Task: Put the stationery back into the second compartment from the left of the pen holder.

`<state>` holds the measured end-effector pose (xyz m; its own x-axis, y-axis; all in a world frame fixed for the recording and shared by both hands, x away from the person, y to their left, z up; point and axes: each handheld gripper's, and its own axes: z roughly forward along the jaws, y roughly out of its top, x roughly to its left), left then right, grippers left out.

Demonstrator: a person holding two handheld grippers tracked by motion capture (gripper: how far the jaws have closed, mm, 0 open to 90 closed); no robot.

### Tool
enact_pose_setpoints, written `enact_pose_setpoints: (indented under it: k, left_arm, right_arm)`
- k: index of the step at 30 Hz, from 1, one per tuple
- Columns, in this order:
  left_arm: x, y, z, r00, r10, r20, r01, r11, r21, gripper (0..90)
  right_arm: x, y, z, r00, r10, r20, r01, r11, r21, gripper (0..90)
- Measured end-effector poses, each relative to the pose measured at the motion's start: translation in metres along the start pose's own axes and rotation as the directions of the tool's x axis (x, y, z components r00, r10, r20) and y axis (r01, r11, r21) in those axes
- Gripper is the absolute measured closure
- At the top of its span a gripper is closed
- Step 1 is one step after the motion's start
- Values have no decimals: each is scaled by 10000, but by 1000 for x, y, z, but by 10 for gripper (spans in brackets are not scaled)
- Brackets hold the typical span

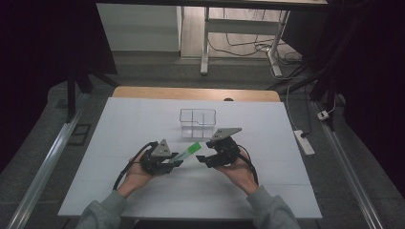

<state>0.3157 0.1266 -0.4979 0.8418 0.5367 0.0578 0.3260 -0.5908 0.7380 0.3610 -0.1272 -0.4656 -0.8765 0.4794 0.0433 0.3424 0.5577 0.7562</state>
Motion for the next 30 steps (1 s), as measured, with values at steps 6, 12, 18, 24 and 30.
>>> enact_pose_setpoints:
  k: [6,12,18,24,30]
  left_arm:
    - [-5,1,3,9999,134,21,-134,9999,-35,646]
    - [-10,3,6,9995,319,-24,-319,9993,-205,646]
    - [-14,3,10,9990,445,-83,-446,9989,-109,646]
    - [-16,4,13,9986,523,-79,-524,9986,-68,645]
    - [-17,4,15,9983,556,-151,-556,9985,-1,644]
  right_arm:
    - [1,0,2,9998,88,-160,-88,10000,-43,326]
    - [2,0,6,9996,184,-205,-185,9998,-15,328]
    - [4,0,9,9990,252,-361,-252,9997,-20,336]
    - [5,1,10,9988,213,-447,-216,9997,-60,368]
    - [5,0,12,9988,297,-397,-296,9996,37,398]
